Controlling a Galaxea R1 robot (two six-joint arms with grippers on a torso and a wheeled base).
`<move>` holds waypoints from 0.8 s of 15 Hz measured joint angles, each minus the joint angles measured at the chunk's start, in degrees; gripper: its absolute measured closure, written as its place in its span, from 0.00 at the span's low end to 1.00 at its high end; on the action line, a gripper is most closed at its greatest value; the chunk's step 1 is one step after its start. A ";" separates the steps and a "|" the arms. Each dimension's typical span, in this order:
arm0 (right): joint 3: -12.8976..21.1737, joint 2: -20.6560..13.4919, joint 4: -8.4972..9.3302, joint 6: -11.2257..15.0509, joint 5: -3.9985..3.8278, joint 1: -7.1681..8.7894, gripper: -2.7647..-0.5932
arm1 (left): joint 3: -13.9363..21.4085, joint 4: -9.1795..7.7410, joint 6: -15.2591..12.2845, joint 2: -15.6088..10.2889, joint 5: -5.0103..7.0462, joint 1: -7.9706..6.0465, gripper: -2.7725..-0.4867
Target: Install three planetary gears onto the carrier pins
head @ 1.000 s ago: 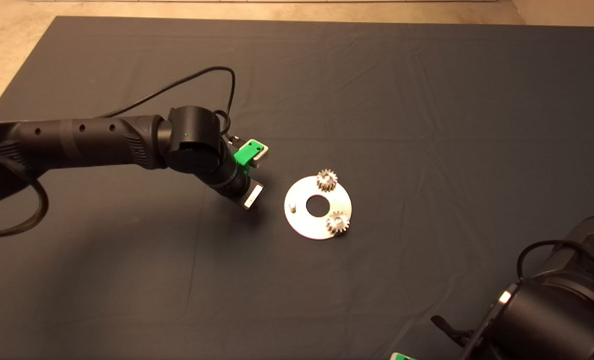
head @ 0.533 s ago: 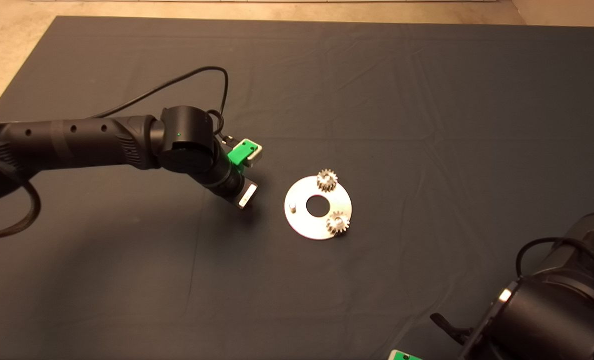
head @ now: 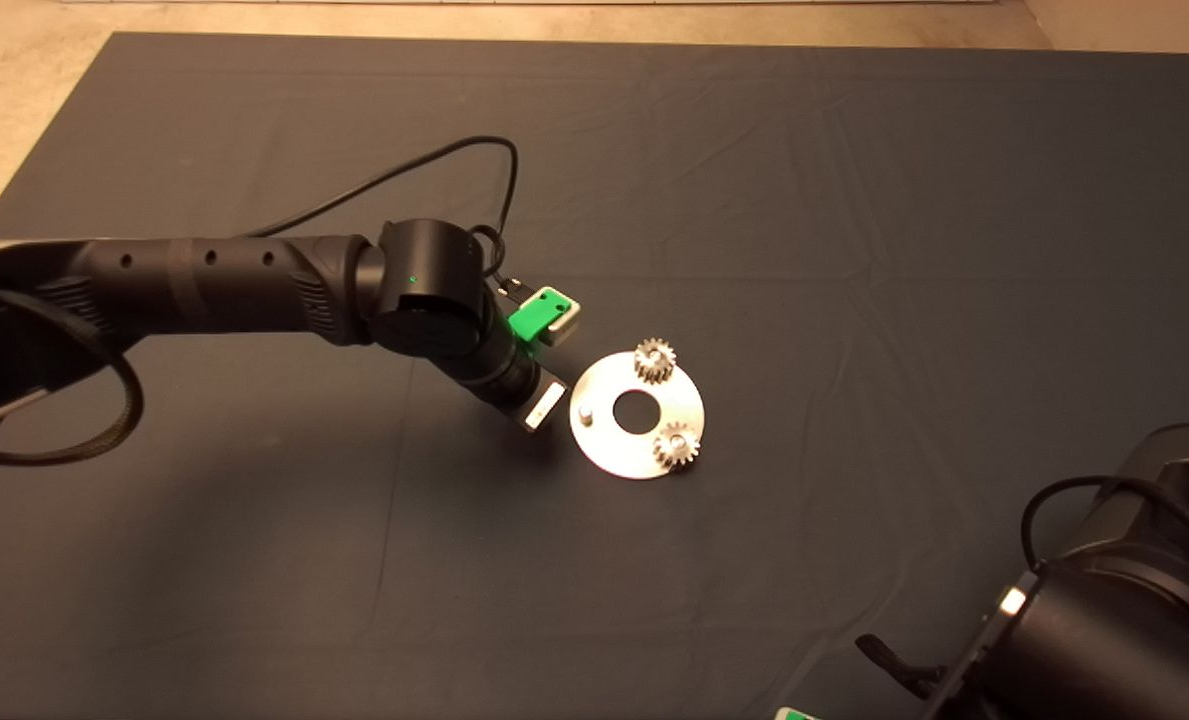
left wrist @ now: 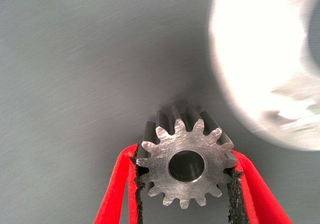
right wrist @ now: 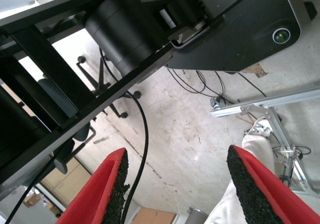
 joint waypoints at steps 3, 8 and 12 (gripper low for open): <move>0.00 1.77 -0.15 0.71 0.00 -0.02 0.61 | 0.02 0.01 0.88 0.15 2.46 0.00 0.89; 0.18 5.51 -0.26 2.73 0.02 -0.06 0.61 | 0.07 0.19 5.84 -2.08 8.22 -2.83 0.89; 0.22 6.70 -0.37 3.17 0.05 -0.22 0.61 | 0.05 0.00 6.45 -2.62 9.26 -3.25 0.89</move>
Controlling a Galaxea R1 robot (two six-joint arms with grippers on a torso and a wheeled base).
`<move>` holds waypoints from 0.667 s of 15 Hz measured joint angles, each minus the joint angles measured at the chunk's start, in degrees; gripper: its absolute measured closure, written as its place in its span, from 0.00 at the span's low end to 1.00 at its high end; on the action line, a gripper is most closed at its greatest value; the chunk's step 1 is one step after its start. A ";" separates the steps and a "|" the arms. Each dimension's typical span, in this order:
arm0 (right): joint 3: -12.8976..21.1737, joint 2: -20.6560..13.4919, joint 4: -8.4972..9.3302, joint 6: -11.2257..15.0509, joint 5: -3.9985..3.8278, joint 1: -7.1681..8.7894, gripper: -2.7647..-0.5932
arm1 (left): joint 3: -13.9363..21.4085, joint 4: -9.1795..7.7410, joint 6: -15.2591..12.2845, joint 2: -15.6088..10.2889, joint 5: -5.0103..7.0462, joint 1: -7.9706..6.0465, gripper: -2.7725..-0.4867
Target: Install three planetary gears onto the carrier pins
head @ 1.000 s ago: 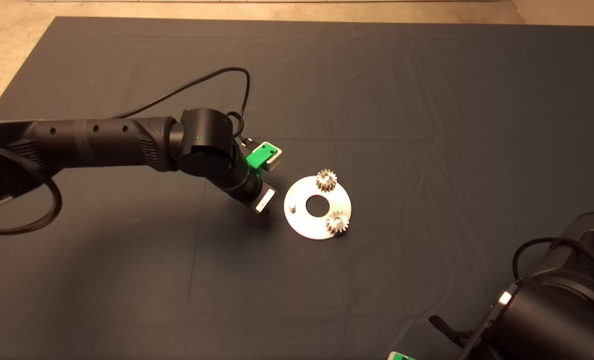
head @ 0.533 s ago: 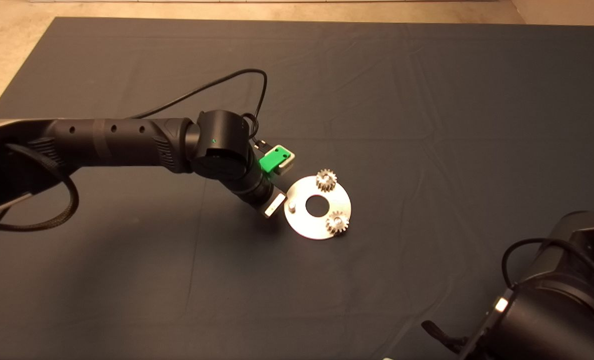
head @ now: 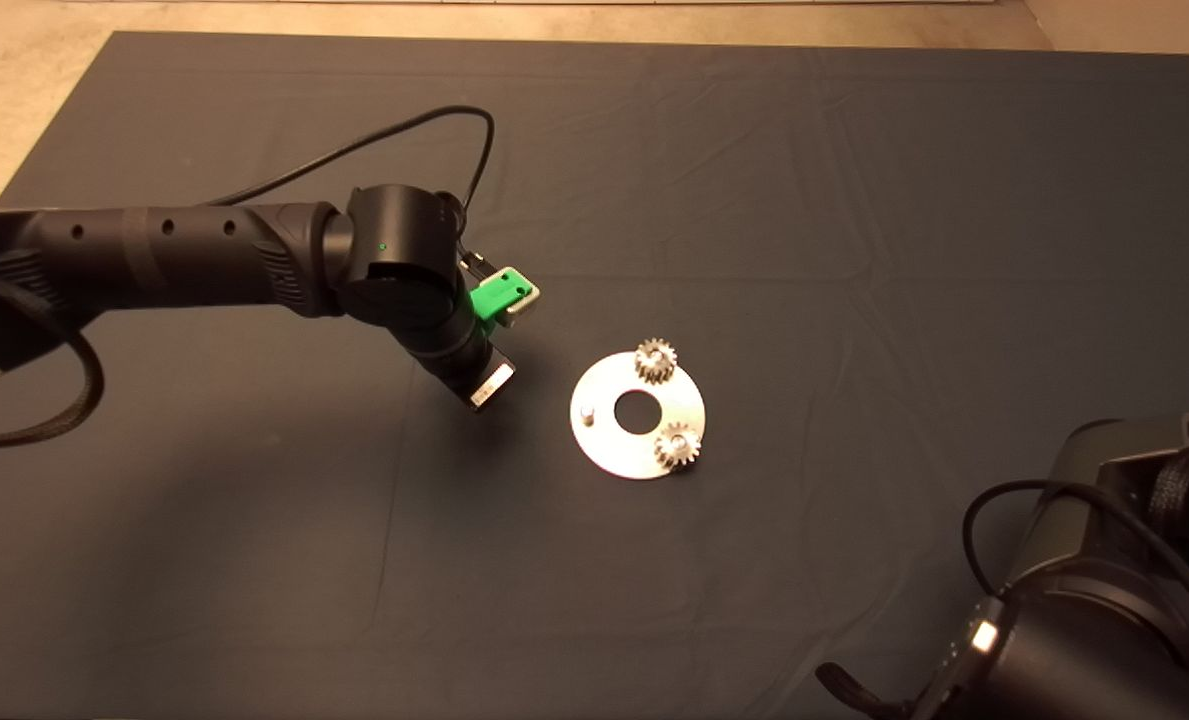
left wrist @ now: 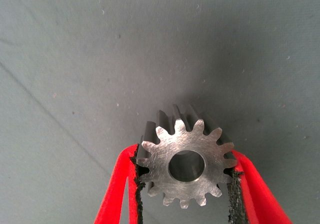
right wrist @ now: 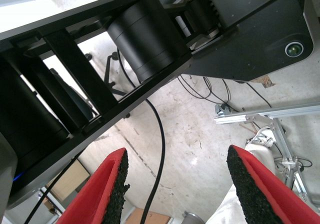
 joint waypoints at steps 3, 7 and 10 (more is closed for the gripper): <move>0.00 0.12 -0.02 0.13 -0.05 0.02 0.61 | 0.09 -0.07 -0.08 2.54 -0.34 -3.44 0.89; 0.00 0.26 -0.04 0.16 -0.09 0.02 0.61 | 0.11 -0.24 -2.01 4.62 -0.27 -4.32 0.89; 0.00 0.26 -0.05 0.16 -0.07 0.00 0.61 | 0.11 -1.32 -3.86 5.99 -0.24 -5.81 0.89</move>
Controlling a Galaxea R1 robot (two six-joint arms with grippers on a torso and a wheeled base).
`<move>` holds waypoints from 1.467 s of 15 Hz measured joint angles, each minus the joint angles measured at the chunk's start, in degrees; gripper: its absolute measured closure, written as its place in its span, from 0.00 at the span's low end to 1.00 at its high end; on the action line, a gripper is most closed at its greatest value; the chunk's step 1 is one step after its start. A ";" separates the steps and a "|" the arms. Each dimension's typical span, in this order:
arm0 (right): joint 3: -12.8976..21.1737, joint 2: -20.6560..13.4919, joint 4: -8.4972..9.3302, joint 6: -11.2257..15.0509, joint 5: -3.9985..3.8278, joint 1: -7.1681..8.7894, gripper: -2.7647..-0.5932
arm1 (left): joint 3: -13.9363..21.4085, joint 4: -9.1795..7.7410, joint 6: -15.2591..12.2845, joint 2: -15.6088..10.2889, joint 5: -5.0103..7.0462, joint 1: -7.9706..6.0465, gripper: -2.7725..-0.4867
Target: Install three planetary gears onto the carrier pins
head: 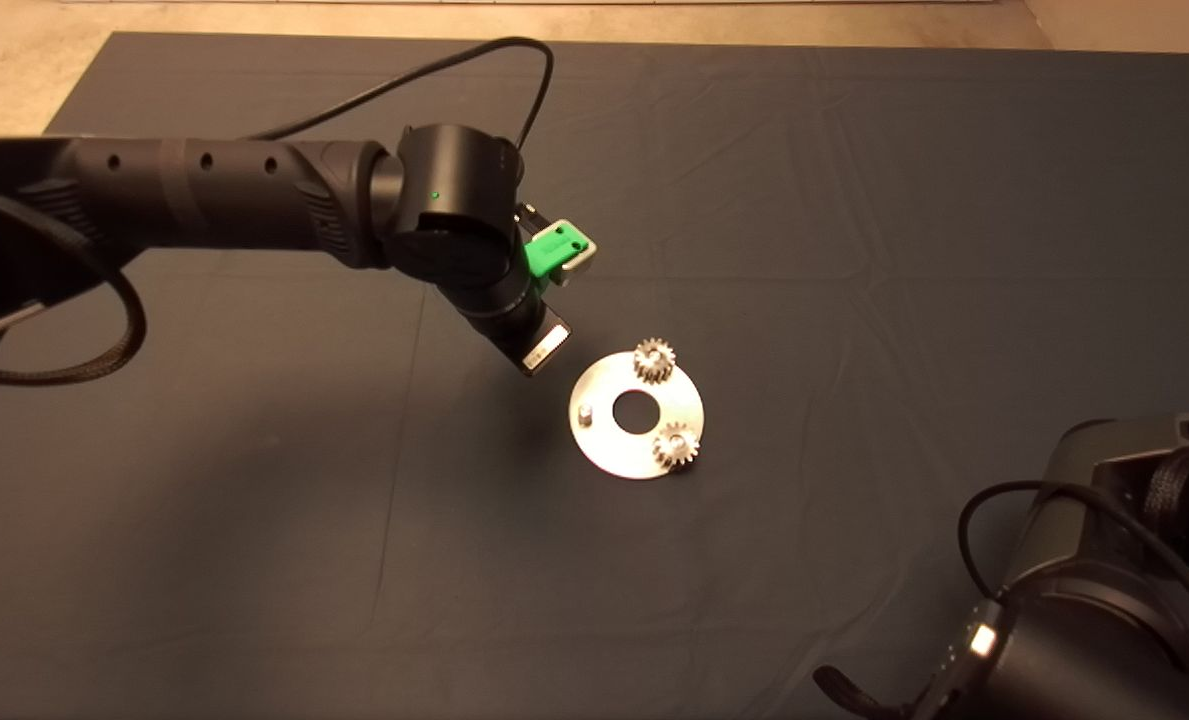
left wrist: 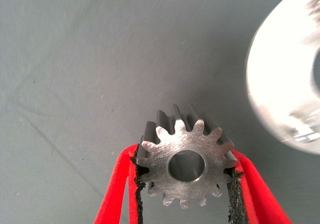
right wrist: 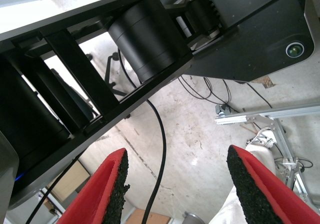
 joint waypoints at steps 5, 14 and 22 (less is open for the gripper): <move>0.00 -0.02 0.00 -0.05 0.00 0.02 0.61 | 0.00 -1.49 -4.63 3.17 0.22 -0.17 0.89; 0.00 -0.50 0.00 -0.90 0.00 0.07 0.61 | 0.16 -2.30 -8.88 6.91 0.07 -0.17 0.90; 0.07 -0.63 0.02 -1.79 0.00 0.10 0.61 | 3.56 -5.38 -11.11 7.92 0.05 -0.15 0.90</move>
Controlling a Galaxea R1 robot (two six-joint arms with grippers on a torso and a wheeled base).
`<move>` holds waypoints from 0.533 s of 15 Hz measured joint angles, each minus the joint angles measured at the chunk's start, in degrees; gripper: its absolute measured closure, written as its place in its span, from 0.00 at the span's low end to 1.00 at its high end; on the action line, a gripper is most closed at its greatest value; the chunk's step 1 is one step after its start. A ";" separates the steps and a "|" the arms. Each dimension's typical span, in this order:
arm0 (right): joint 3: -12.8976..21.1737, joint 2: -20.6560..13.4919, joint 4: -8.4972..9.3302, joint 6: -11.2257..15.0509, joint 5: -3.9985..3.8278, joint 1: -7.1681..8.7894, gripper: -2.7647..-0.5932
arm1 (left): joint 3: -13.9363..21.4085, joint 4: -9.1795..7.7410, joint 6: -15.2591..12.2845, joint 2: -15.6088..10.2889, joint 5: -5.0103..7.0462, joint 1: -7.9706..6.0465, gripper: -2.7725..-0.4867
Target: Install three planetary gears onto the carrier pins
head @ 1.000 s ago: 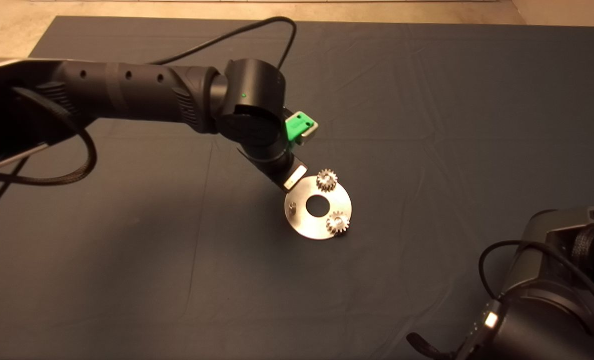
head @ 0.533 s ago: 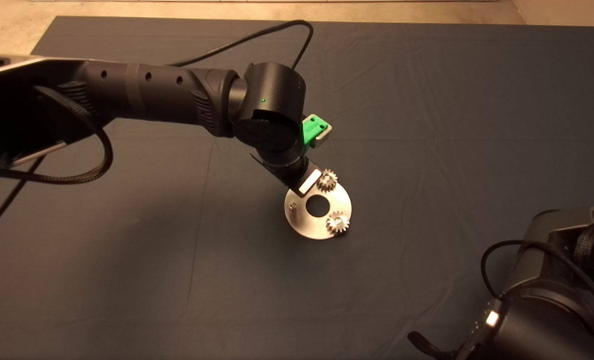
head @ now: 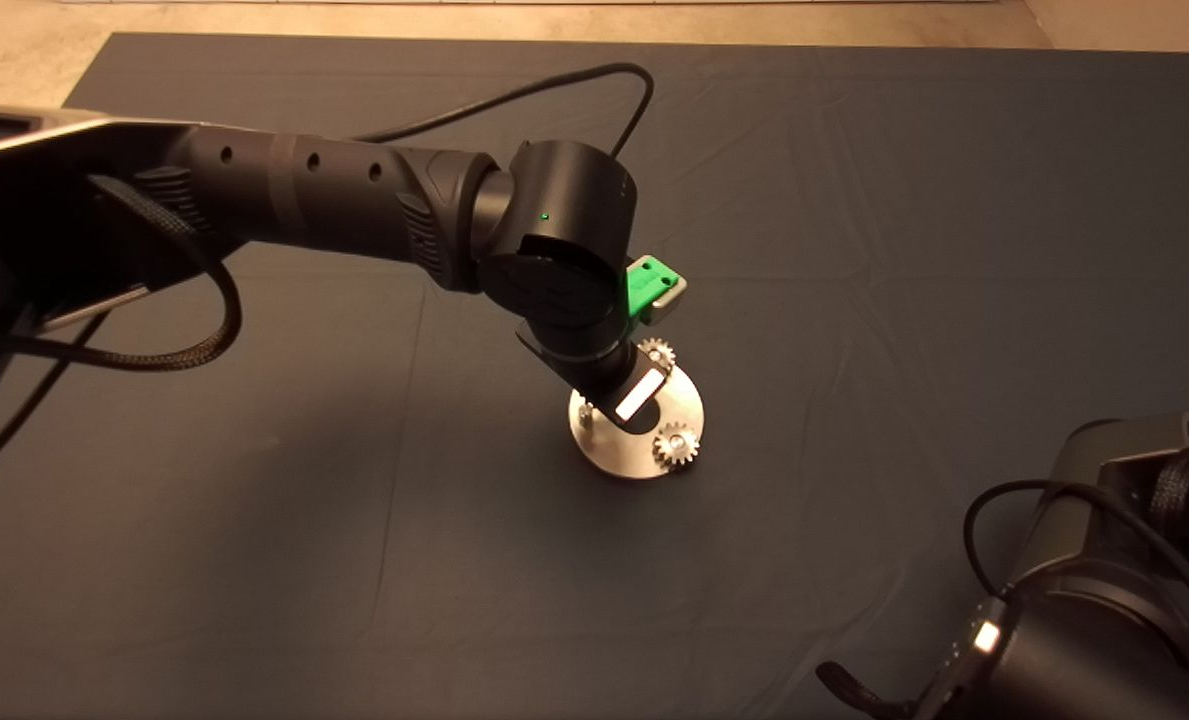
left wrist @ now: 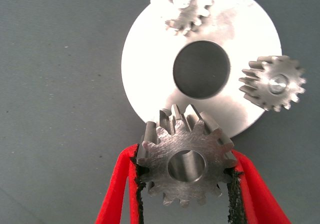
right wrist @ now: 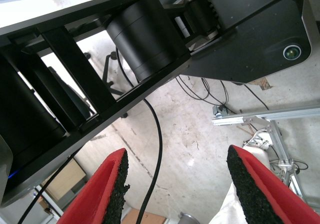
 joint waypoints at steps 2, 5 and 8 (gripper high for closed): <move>0.00 -0.02 0.00 -0.15 0.02 0.14 0.61 | 1.29 0.01 -1.02 -0.02 0.00 0.00 0.90; 0.00 0.00 0.00 -0.21 0.02 0.14 0.61 | 2.75 0.24 -3.44 -0.02 0.00 0.02 0.90; 0.01 -0.01 0.00 -0.22 0.02 0.14 0.61 | 3.58 3.13 -4.51 -0.02 0.03 0.48 0.90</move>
